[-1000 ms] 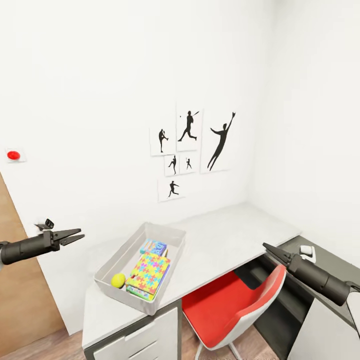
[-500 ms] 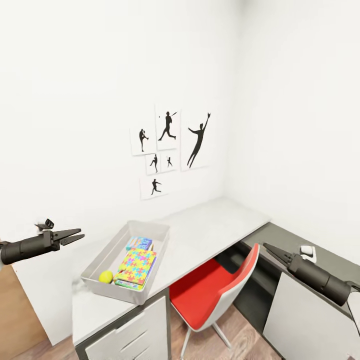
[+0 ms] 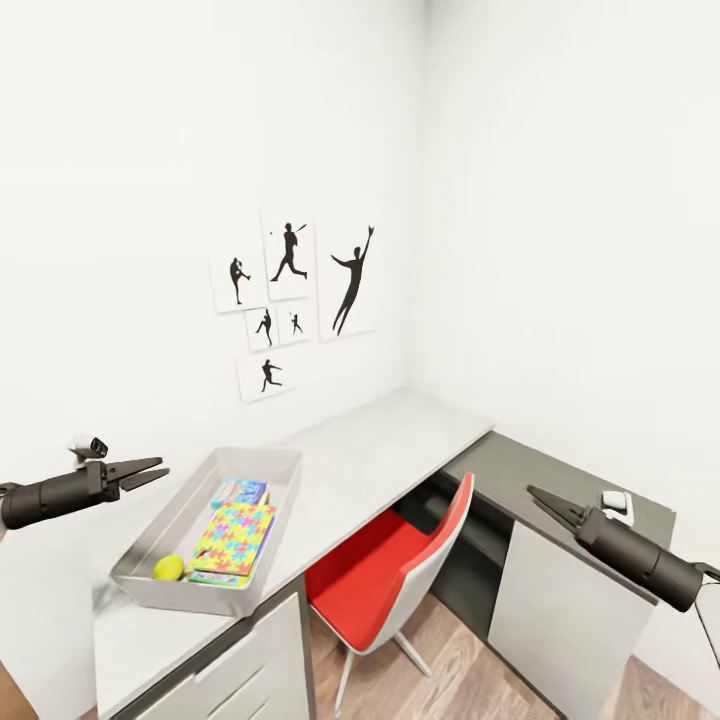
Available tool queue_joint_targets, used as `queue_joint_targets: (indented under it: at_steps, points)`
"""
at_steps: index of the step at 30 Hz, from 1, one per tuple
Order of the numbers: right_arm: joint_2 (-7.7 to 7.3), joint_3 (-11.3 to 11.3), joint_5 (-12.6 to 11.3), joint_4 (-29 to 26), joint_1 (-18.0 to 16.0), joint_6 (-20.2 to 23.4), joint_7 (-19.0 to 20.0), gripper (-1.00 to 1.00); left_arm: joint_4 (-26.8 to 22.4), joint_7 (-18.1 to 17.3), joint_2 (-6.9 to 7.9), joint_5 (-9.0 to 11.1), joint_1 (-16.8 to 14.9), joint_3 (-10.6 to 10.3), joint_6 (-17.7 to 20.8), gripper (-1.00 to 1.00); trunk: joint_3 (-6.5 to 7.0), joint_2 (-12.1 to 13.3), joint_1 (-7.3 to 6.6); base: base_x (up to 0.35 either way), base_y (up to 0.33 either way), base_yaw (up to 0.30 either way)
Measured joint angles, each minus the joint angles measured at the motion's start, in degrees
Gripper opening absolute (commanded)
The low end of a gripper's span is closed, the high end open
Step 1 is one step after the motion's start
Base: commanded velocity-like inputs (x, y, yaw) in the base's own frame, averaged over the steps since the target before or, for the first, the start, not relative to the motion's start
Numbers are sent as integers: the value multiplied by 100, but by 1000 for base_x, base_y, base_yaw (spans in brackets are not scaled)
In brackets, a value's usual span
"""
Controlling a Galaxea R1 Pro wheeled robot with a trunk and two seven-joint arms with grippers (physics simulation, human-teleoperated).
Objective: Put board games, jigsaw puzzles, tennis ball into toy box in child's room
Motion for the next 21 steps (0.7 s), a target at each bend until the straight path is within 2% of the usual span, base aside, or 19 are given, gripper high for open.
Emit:
queue_joint_targets:
  at_steps: [10, 21]
  points:
    - [-3, -3, -1, 2, 0, 0, 7, 100, 0, 0, 0, -5, 0, 0, 0, 100, 6, 0, 0, -136, 0, -278]
    - [29, -101, -1, 2, 0, 0, 7, 100, 0, 0, 3, -5, 0, 0, 0, 100, 29, -1, -1, -25, 0, -278]
